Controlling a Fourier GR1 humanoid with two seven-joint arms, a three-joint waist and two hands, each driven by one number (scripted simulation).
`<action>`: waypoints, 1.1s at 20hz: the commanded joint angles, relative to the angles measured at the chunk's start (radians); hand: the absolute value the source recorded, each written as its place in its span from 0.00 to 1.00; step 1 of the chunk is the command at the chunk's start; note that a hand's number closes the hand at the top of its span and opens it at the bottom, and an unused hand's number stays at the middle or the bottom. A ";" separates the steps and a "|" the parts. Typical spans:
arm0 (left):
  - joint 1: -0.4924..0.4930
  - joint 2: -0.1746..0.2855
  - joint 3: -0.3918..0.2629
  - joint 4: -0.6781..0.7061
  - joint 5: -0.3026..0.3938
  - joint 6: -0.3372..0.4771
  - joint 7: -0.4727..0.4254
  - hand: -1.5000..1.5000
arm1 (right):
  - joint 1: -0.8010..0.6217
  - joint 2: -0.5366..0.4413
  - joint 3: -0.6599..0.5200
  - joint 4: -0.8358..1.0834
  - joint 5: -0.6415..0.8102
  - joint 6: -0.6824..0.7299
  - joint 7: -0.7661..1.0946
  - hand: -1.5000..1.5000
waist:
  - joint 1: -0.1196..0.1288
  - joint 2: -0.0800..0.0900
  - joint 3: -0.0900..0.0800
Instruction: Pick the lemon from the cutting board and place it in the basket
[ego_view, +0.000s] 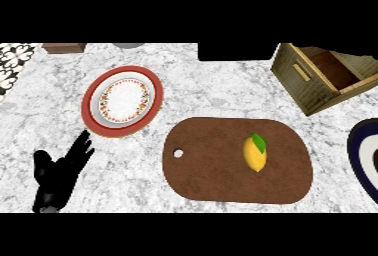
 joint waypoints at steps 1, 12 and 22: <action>0.029 -0.042 -0.026 0.097 -0.007 0.009 0.039 0.50 | -0.035 -0.045 -0.003 -0.002 -0.100 0.069 0.083 0.00 | 0.004 0.012 -0.010; 0.050 -0.014 -0.012 0.054 -0.030 -0.016 0.057 0.50 | 0.135 0.071 0.016 -0.059 0.027 -0.042 0.030 0.00 | 0.026 0.019 -0.007; 0.036 0.001 0.024 0.067 -0.021 -0.052 0.075 0.50 | 0.275 0.189 0.142 -0.148 0.288 -0.083 0.017 0.00 | 0.022 0.019 -0.007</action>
